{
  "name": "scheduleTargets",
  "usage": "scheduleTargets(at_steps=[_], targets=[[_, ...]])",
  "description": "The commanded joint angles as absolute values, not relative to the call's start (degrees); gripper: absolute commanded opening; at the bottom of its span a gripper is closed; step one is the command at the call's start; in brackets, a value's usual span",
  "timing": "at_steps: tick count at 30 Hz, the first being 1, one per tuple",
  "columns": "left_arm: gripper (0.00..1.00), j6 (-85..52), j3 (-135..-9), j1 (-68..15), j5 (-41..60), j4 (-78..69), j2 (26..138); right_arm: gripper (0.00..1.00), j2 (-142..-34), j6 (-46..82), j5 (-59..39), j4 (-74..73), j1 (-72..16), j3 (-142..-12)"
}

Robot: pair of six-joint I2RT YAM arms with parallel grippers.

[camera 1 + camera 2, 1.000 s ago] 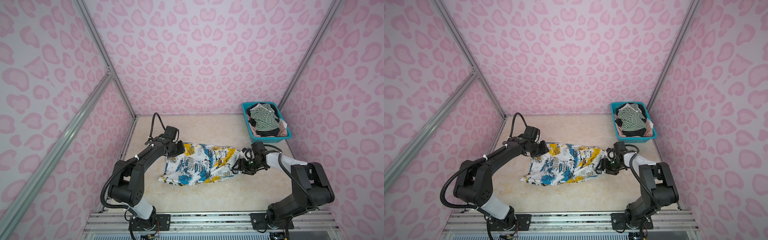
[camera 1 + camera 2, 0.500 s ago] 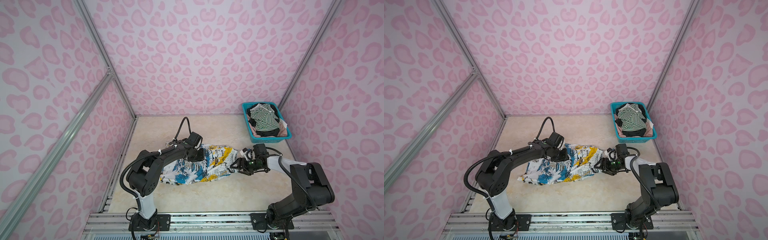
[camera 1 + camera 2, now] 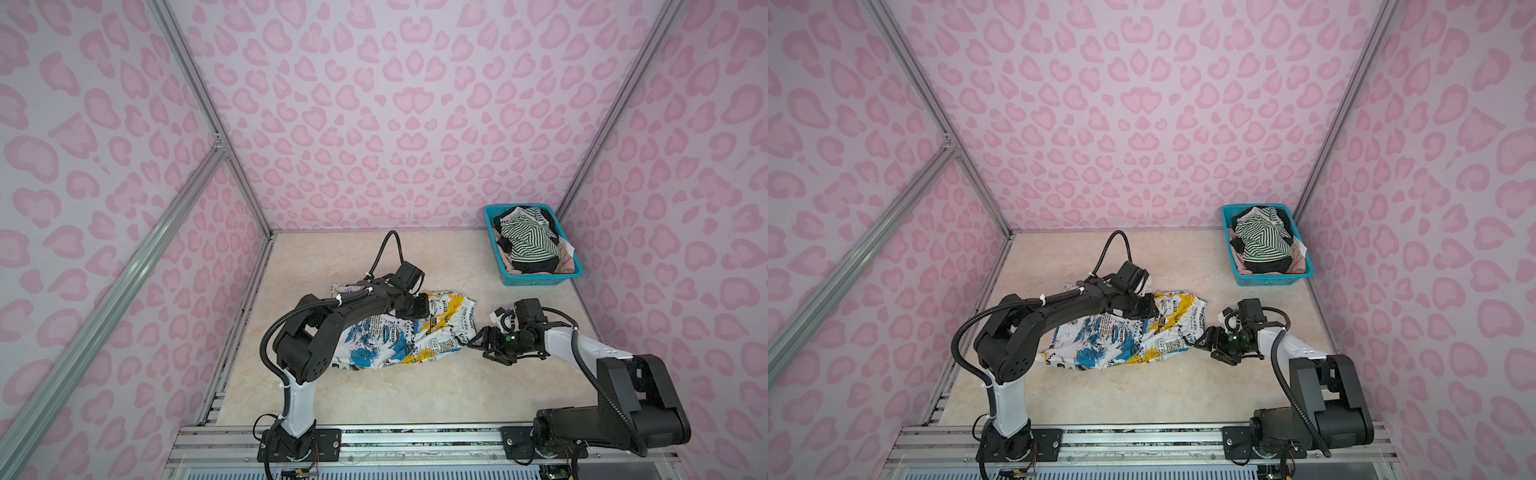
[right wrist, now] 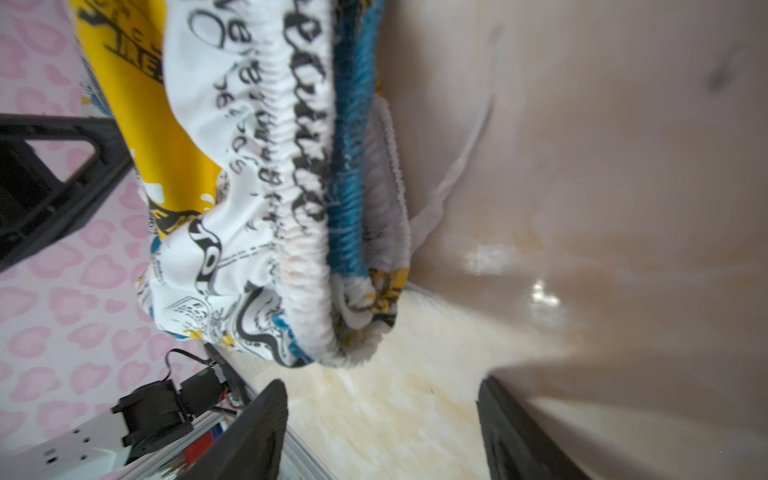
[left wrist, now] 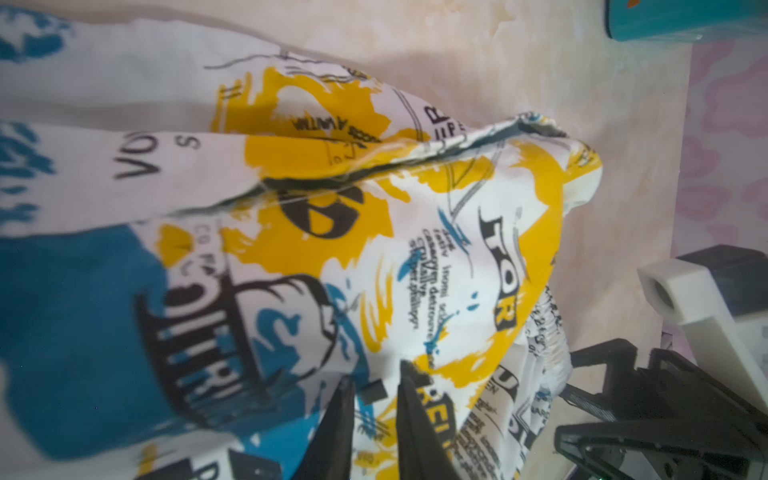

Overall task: Fold and stack the mixed laundry pile
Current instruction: 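Fold the left gripper's end over toward the right gripper holding the waistband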

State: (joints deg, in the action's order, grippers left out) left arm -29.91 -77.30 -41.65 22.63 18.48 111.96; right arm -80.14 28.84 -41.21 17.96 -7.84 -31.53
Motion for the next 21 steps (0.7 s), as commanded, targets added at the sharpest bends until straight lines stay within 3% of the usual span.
scheduleTargets(at_steps=[1, 21], targets=[[0.23, -28.7, -78.8, -43.0, 23.6, 16.9, 111.6, 0.74, -82.0, 32.9, -43.9, 11.4, -7.9, -29.9], [0.18, -29.5, -79.4, -45.5, 19.7, 17.8, 120.7, 0.73, -93.3, 40.2, -44.2, -7.6, -7.6, -29.4]])
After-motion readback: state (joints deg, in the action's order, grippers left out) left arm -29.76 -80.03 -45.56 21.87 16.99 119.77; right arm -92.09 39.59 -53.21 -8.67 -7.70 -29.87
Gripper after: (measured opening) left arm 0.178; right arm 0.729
